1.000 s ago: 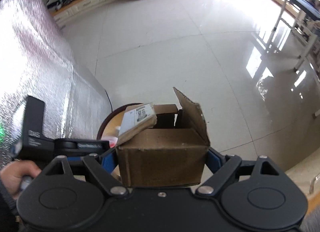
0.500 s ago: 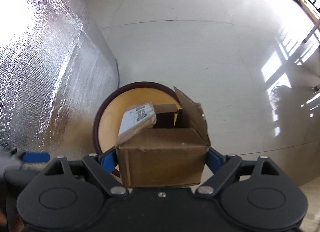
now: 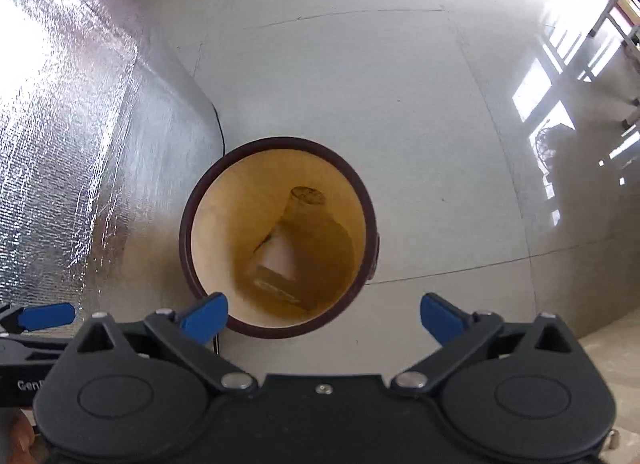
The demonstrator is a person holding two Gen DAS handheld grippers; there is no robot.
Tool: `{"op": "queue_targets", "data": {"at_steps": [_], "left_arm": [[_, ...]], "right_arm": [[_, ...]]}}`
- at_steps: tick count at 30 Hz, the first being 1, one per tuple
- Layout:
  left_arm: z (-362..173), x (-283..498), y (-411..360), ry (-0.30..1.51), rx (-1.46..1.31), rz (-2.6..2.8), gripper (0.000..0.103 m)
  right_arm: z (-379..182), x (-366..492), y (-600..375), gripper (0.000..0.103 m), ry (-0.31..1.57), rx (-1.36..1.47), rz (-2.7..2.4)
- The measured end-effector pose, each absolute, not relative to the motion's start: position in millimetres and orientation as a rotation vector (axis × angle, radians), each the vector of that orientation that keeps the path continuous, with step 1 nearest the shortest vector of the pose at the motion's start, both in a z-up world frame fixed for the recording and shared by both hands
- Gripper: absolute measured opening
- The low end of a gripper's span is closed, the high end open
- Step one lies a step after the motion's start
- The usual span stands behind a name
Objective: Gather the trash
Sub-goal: 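Open both grippers to drop the bottle and box into the wastebasket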
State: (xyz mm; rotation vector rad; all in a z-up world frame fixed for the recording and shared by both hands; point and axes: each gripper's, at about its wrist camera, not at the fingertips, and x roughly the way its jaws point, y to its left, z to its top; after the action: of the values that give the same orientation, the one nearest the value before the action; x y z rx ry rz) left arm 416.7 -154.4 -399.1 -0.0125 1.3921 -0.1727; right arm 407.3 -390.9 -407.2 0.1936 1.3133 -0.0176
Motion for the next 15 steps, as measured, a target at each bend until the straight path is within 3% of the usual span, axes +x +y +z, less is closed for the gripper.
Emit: {"op": "queue_targets", "data": {"at_steps": [15], "left_arm": [[-343, 398, -136, 1.332, -0.032, -0.170, 0.099]], "right_arm": [[-359, 387, -400, 0.103, 1.261, 0.269, -0.014]]}}
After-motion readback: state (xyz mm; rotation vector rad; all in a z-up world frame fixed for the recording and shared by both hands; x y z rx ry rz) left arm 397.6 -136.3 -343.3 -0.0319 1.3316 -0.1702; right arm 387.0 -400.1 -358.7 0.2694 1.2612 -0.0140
